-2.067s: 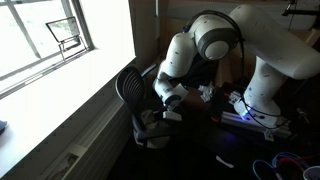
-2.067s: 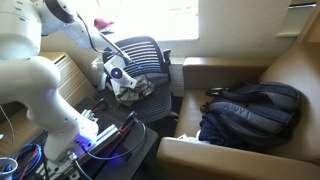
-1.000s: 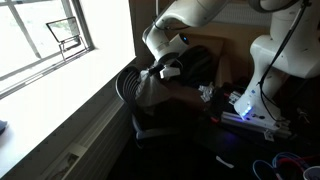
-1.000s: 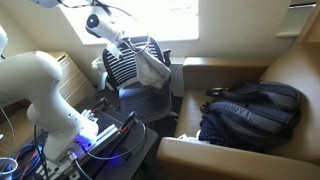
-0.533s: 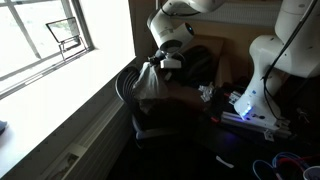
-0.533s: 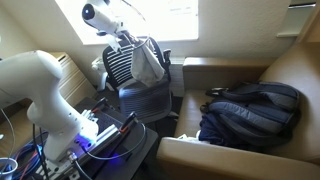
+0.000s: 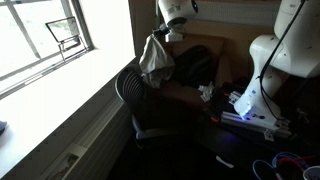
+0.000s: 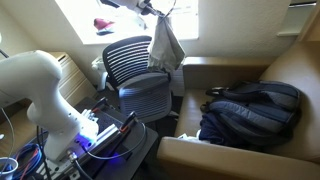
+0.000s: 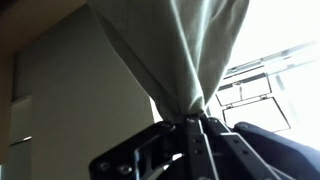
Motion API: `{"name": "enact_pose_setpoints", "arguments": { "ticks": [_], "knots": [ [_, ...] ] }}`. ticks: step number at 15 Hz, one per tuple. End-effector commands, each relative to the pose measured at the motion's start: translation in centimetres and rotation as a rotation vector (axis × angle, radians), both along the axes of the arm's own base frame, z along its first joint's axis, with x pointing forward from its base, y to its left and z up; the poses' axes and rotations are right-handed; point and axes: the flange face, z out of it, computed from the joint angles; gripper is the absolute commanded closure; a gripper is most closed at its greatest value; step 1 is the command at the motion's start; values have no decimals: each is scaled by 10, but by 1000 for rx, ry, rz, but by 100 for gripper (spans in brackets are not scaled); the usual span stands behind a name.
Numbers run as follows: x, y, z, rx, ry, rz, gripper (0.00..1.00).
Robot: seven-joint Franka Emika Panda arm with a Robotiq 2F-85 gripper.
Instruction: Put the clothing on the black chair onto the brown chair
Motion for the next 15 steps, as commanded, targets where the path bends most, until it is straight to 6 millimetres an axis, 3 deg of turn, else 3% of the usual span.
{"name": "enact_pose_setpoints", "arguments": {
  "ticks": [1, 4, 6, 8, 11, 15],
  "knots": [
    [-4, -84, 44, 78, -70, -96, 100],
    [-25, -181, 54, 73, -129, -264, 100],
    [-50, -238, 31, 56, -100, -397, 100],
    [-72, -271, -18, 54, -45, -514, 100],
    [-95, -281, -105, 140, 93, -631, 100],
    [-92, -266, -234, 254, 266, -798, 100]
  ]
}}
